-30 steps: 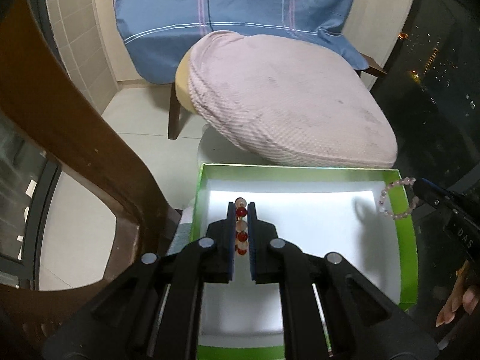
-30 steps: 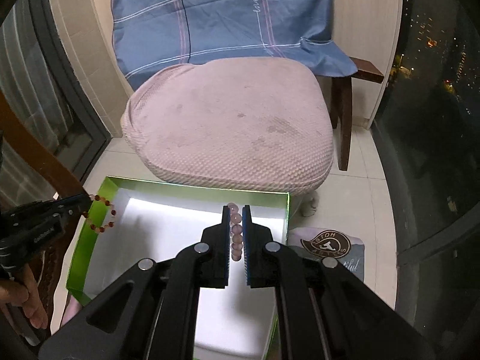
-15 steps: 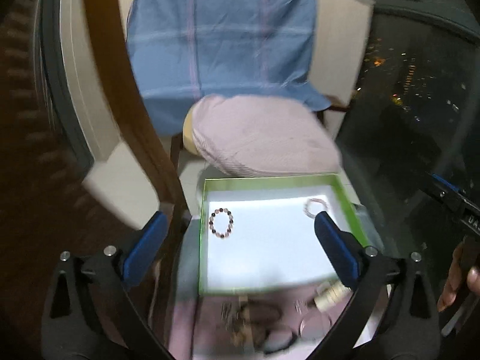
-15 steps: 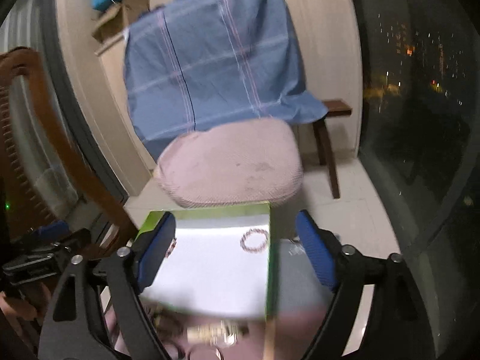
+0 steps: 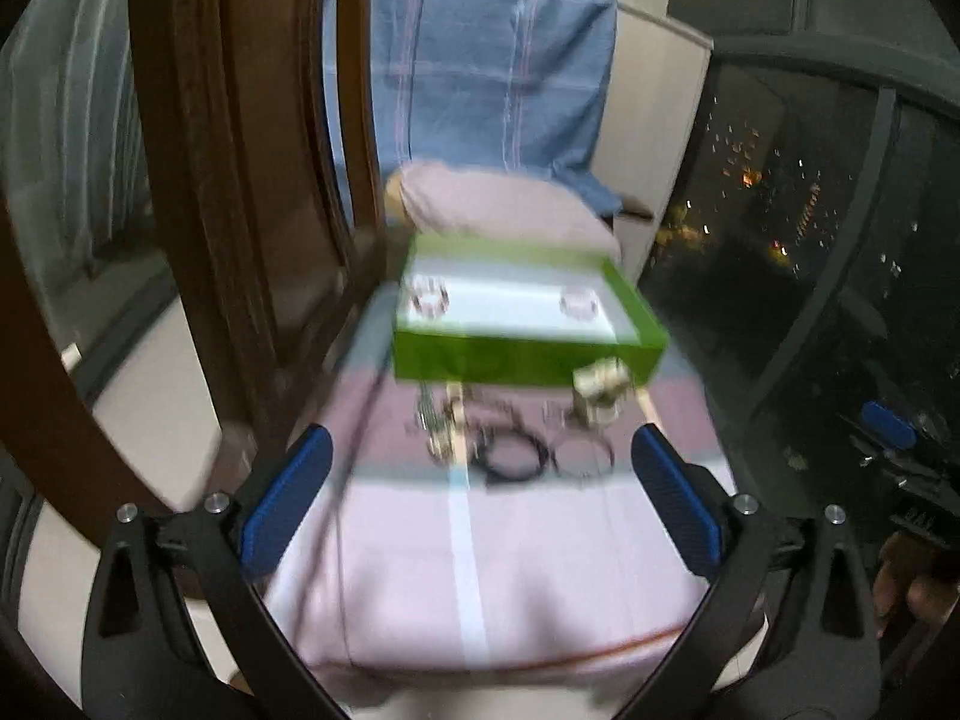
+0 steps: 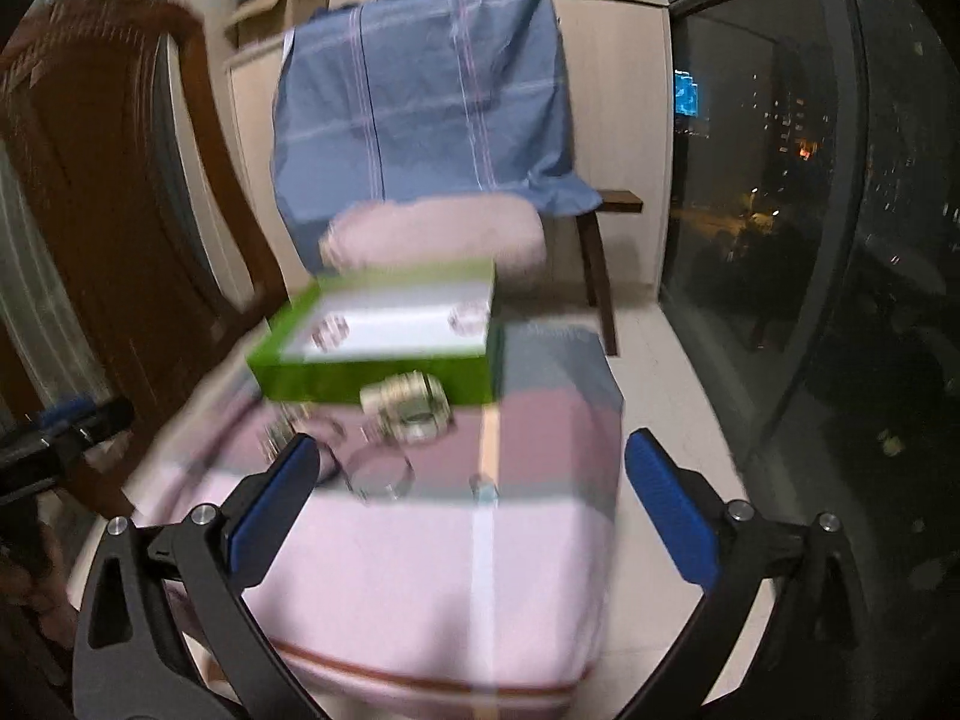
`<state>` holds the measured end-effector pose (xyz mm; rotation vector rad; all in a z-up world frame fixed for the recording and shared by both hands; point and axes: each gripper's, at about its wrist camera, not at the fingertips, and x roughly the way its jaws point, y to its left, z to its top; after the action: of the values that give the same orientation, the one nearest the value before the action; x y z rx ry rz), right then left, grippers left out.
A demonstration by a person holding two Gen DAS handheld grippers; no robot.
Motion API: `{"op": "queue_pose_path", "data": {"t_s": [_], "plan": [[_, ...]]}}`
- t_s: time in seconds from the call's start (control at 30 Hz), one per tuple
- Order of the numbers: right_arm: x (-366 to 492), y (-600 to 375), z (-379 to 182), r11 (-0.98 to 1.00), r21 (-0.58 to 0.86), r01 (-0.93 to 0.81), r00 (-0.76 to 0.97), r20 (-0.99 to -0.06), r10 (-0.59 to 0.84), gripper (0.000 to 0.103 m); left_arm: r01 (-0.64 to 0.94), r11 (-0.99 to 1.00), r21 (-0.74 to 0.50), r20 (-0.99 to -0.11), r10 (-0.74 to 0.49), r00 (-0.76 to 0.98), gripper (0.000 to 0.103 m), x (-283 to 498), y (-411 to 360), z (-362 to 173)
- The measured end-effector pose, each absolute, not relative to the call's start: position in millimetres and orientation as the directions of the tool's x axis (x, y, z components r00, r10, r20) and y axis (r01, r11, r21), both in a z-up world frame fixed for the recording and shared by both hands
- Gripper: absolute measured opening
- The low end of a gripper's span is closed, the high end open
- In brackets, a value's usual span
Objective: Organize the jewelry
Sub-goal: 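Move the left gripper down to the black-strap watch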
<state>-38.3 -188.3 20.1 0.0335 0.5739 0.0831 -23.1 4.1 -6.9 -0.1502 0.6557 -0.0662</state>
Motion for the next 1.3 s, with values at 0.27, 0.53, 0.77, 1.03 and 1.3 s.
{"op": "queue_pose_path", "data": {"t_s": [0.27, 0.53, 0.77, 1.03, 1.3], "plan": [[-52, -173, 3, 0.993, 0.060, -0.097, 0.835, -0.538, 0.114, 0.099, 0.036, 0.990, -0.140, -0.640, -0.118, 0.760, 0.099, -33, -3, -31], [-59, -174, 5, 0.991, 0.087, -0.104, 0.843, -0.521, 0.135, 0.099, 0.056, 0.992, -0.111, -0.628, -0.114, 0.770, 0.099, -36, -11, -28], [-60, -180, 4, 0.991, 0.097, -0.097, 0.842, -0.522, 0.134, 0.099, 0.053, 0.992, -0.115, -0.634, -0.114, 0.765, 0.099, -31, -12, -31], [-60, -183, 2, 0.991, 0.102, -0.092, 0.838, -0.529, 0.132, 0.099, 0.061, 0.991, -0.120, -0.645, -0.124, 0.754, 0.099, -27, -14, -35], [-54, -184, -3, 0.988, 0.119, -0.096, 0.819, -0.555, 0.146, 0.099, 0.047, 0.994, -0.101, -0.673, -0.103, 0.733, 0.098, 1, -19, -45]]}}
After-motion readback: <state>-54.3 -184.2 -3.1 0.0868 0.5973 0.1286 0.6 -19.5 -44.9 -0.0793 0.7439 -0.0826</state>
